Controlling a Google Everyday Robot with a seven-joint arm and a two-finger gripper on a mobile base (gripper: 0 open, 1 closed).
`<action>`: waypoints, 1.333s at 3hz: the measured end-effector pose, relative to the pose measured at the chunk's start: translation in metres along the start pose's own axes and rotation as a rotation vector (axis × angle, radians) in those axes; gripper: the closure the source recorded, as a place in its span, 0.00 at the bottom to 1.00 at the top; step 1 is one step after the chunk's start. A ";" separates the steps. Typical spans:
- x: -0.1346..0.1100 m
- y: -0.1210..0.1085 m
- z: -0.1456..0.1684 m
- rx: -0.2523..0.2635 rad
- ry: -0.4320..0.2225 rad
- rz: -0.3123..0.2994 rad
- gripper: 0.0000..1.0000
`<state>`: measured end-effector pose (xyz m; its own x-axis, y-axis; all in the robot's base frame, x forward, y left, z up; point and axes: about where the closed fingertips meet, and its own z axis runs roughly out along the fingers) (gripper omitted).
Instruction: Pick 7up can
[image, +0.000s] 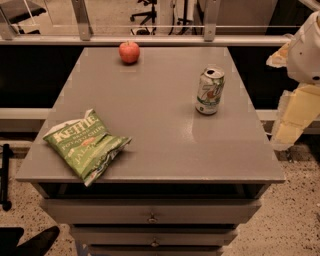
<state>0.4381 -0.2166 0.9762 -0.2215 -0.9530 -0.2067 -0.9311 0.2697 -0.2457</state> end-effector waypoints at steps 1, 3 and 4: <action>0.000 -0.011 0.009 0.014 -0.042 0.020 0.00; -0.008 -0.083 0.082 0.068 -0.359 0.147 0.00; -0.021 -0.106 0.100 0.072 -0.504 0.202 0.00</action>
Offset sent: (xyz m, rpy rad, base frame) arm 0.1352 -0.0146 -0.0679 0.4594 -0.1966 -0.0953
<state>0.5703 -0.2114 0.9114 -0.2109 -0.7016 -0.6806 -0.8583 0.4661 -0.2146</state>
